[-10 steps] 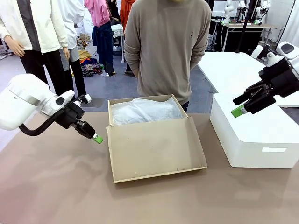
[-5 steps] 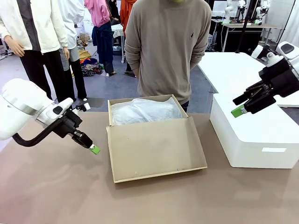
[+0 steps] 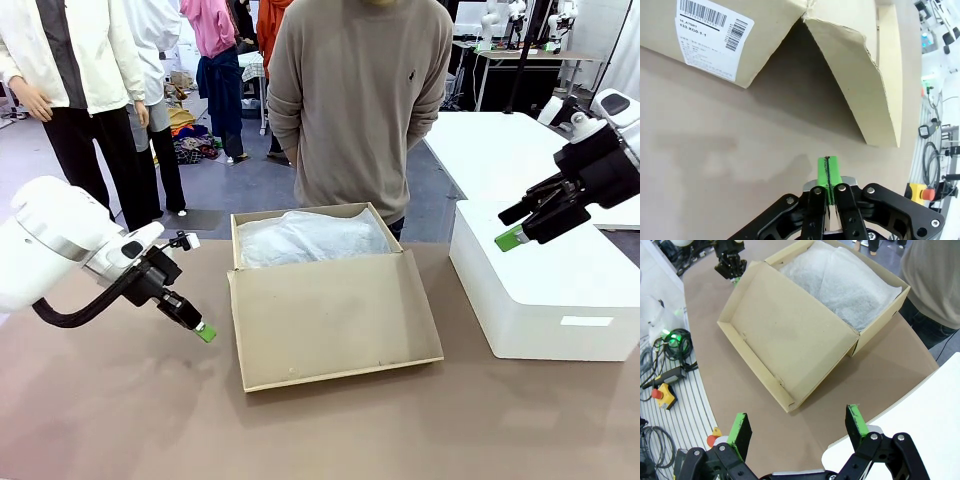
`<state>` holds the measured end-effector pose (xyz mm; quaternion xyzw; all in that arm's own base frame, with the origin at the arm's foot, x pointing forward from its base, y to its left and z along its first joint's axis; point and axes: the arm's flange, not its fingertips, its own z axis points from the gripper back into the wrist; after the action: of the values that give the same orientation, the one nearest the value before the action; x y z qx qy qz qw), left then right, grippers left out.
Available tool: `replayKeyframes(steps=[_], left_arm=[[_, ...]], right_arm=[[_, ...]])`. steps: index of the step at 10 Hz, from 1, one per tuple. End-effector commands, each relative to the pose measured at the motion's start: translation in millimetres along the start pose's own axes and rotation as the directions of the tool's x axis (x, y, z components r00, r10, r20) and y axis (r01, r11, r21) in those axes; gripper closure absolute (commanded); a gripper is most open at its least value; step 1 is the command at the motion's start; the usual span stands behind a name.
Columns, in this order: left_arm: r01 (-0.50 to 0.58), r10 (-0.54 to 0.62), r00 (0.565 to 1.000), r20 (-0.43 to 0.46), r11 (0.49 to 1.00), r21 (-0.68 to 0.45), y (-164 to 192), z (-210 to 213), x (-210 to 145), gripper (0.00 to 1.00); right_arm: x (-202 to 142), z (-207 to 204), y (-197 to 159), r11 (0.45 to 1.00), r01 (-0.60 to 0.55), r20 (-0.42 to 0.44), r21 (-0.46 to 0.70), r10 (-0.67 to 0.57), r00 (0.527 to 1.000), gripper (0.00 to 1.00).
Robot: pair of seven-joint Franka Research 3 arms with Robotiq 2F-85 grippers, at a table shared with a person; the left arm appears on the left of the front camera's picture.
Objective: Pack the shoes into the box.
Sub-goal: Close the Shoes Box.
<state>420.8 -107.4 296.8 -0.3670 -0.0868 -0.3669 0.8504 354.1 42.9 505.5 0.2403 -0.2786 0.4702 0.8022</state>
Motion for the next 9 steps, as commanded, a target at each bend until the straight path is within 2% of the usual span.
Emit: replayKeyframes(steps=[1,5,7,9], left_arm=[[-0.006,0.006,1.000,0.009,1.000,-0.021,1,4,0,1.00],[0.000,0.000,1.000,0.001,1.000,-0.008,0,1,1,1.00],[-0.022,0.022,0.998,0.065,1.000,0.000,-7,-3,0,1.00],[-0.036,0.037,0.995,0.089,0.999,-0.003,-10,-8,0,1.00]], right_arm=[[0,-1,-3,1.000,-0.021,0.031,0.011,0.021,0.999,0.00],[0,-1,-3,1.000,-0.021,0.031,0.011,0.021,0.999,0.00],[0,-1,-3,1.000,-0.021,0.031,0.011,0.021,0.999,0.00],[0,-1,-3,1.000,-0.021,0.031,0.011,0.021,0.999,0.00]])
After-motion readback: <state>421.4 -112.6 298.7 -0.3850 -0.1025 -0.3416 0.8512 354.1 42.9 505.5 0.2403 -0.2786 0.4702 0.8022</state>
